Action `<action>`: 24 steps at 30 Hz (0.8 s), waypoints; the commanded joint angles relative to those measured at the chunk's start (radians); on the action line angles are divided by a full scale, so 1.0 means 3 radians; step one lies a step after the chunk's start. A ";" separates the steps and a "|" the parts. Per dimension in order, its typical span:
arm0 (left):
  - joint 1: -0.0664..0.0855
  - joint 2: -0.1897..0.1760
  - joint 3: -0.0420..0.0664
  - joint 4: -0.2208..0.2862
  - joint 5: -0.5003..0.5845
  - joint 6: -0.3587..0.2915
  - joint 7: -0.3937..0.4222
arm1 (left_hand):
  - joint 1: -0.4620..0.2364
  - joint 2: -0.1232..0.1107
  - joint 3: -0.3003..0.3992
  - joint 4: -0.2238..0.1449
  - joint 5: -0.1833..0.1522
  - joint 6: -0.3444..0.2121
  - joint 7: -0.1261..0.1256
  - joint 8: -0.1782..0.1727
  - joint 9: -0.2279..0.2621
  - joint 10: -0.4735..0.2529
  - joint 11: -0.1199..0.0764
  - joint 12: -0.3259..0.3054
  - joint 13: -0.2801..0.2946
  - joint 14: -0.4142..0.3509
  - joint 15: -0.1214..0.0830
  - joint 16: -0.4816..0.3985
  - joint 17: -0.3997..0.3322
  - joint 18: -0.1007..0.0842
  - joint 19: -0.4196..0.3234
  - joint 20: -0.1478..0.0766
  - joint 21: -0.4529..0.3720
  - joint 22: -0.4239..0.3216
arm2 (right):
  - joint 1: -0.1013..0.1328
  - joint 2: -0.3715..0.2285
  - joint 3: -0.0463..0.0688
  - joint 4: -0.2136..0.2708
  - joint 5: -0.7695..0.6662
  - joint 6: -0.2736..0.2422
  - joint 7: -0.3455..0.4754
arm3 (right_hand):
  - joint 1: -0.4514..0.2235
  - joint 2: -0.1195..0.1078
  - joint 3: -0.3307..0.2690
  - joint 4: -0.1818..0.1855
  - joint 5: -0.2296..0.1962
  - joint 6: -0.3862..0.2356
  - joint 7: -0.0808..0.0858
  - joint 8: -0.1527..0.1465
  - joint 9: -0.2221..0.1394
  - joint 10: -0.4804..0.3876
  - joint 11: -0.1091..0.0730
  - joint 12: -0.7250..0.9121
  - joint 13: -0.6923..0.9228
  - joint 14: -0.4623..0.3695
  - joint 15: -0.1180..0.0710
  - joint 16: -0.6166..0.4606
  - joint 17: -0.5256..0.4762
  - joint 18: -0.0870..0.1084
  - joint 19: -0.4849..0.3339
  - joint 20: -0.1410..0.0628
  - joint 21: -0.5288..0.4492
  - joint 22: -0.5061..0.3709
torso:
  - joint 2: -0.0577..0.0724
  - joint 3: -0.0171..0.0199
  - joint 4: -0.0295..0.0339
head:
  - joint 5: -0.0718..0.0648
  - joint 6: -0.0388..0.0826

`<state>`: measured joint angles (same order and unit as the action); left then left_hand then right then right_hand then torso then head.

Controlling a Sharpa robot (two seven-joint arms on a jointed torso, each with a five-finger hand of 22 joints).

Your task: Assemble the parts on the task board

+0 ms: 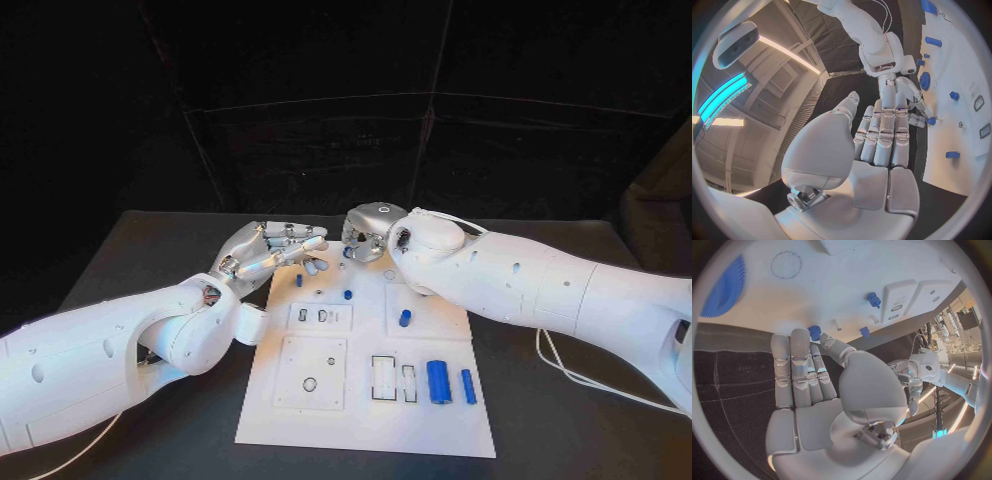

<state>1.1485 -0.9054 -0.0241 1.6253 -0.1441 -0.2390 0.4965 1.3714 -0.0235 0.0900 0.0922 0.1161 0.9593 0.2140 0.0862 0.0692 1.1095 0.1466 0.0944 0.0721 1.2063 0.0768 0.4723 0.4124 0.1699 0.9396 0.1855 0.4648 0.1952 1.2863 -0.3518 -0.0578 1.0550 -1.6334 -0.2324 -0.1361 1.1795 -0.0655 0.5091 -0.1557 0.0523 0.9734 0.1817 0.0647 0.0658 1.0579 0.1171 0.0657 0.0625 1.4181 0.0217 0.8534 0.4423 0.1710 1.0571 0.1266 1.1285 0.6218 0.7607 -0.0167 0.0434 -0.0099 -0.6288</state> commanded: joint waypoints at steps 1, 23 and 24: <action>0.0005 -0.0001 0.0001 -0.0001 -0.0020 0.0049 -0.0024 | -0.0009 0.0036 0.0003 -0.0021 -0.0010 -0.0007 0.0010 -0.0020 -0.0002 -0.0020 0.0001 -0.0019 -0.0004 -0.0022 -0.0006 -0.0013 0.0004 0.0036 -0.0017 0.0003 0.0008 -0.0005 | 0.0008 -0.0017 0.0002 0.0006 0.0033 -0.0028 0.0053 | 0.0013 -0.0051 -0.0120 0.0017 -0.0004 -0.0101 0.0008 -0.0009 -0.0004 -0.0078 0.0013 0.0001 0.0002 -0.0033 0.0007 -0.0017 -0.0020 0.0013 -0.0062 0.0010 -0.0058 -0.0096 | 0.0000 -0.0001 -0.0004 | 0.0004 0.0002; 0.0004 -0.0027 0.0000 -0.0054 -0.0020 0.0051 -0.0032 | -0.0009 0.0044 0.0005 -0.0027 -0.0011 0.0001 0.0009 -0.0022 0.0002 -0.0013 0.0001 -0.0021 0.0001 -0.0045 -0.0002 -0.0028 0.0017 0.0036 -0.0033 0.0008 0.0002 -0.0009 | 0.0012 -0.1242 0.0000 0.0992 0.1264 -0.0224 0.0068 | 0.0053 -0.0216 -0.0922 0.0216 0.0554 -0.0069 -0.0176 0.0104 0.0021 0.0997 -0.0265 0.2365 0.1937 0.0254 -0.0205 0.1253 0.1696 -0.0124 0.0458 -0.0190 0.0351 0.0632 | -0.0067 0.0018 -0.0103 | 0.0004 0.0043; 0.0004 -0.0024 0.0000 -0.0057 -0.0020 0.0053 -0.0032 | -0.0009 0.0045 0.0005 -0.0027 -0.0011 0.0002 0.0009 -0.0023 0.0003 -0.0012 0.0001 -0.0022 0.0001 -0.0050 -0.0001 -0.0032 0.0018 0.0036 -0.0036 0.0009 0.0000 -0.0010 | 0.0012 -0.1284 0.0000 0.1021 0.1261 -0.0173 0.0033 | 0.0036 -0.0191 -0.0972 0.0253 0.0550 -0.0098 -0.0162 0.0109 0.0019 0.0986 -0.0260 0.2645 0.2234 0.0259 -0.0190 0.1340 0.1830 -0.0135 0.0488 -0.0180 0.0388 0.0702 | -0.0068 0.0020 -0.0105 | 0.0004 0.0042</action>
<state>1.1485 -0.9136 -0.0243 1.6079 -0.1444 -0.2374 0.4945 1.3677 -0.0197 0.0928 0.0894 0.1161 0.9593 0.2140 0.0862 0.0692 1.1095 0.1466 0.0944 0.0721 1.1953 0.0767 0.4668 0.4169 0.1697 0.9353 0.1898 0.4648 0.1931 1.2876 -0.7338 -0.0581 1.3523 -1.3329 -0.3268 -0.1040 1.1907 -0.1341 0.2278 -0.0846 0.2178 0.9503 0.1315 0.0928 0.0731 1.3590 0.0388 0.8025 0.6738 1.4667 -0.0414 1.2362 0.9629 0.1468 1.1968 0.0720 1.2383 0.8202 0.7434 -0.0125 0.0168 -0.0095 -0.6167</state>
